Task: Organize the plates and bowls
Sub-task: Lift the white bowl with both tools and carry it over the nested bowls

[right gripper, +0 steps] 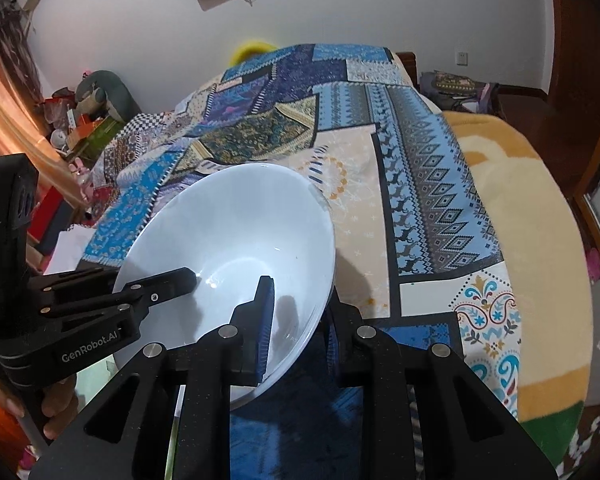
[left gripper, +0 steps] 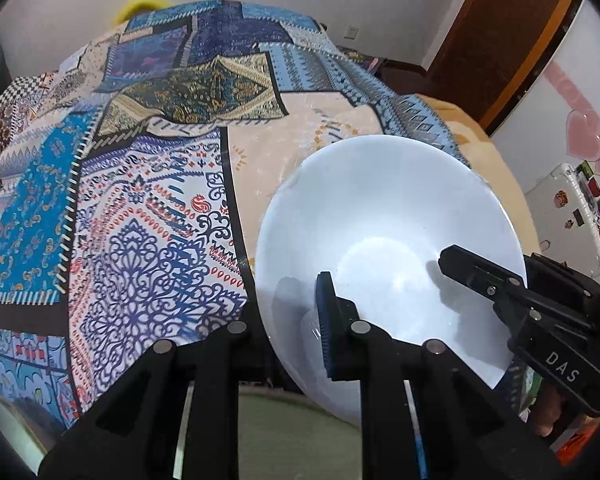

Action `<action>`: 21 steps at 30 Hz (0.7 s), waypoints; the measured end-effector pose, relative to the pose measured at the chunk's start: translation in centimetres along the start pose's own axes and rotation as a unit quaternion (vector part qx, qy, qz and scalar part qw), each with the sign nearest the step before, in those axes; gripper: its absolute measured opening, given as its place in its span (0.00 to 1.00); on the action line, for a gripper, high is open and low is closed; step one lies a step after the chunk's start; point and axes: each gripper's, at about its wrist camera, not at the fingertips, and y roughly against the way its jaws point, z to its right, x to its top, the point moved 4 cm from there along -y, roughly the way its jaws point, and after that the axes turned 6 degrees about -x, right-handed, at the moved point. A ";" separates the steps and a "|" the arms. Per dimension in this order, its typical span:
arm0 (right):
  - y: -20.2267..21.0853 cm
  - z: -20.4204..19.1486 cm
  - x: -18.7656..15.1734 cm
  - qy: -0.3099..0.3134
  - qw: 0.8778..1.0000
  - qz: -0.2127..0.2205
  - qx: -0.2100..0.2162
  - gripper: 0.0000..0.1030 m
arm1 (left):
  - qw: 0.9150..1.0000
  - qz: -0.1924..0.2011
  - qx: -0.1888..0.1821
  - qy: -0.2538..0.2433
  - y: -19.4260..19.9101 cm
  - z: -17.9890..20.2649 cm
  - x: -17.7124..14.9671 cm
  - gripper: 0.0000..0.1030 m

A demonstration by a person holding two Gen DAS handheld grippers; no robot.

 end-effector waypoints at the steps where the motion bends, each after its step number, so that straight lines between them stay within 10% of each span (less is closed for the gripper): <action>1: 0.3 -0.3 0.0 0.001 1.000 0.002 0.000 0.20 | 1.000 0.004 0.000 -0.001 0.4 0.1 -0.1 0.17; 21: 4.1 -7.5 -1.3 0.039 0.998 0.033 0.024 0.20 | 0.997 0.070 -0.007 0.020 10.4 -2.1 -3.4 0.17</action>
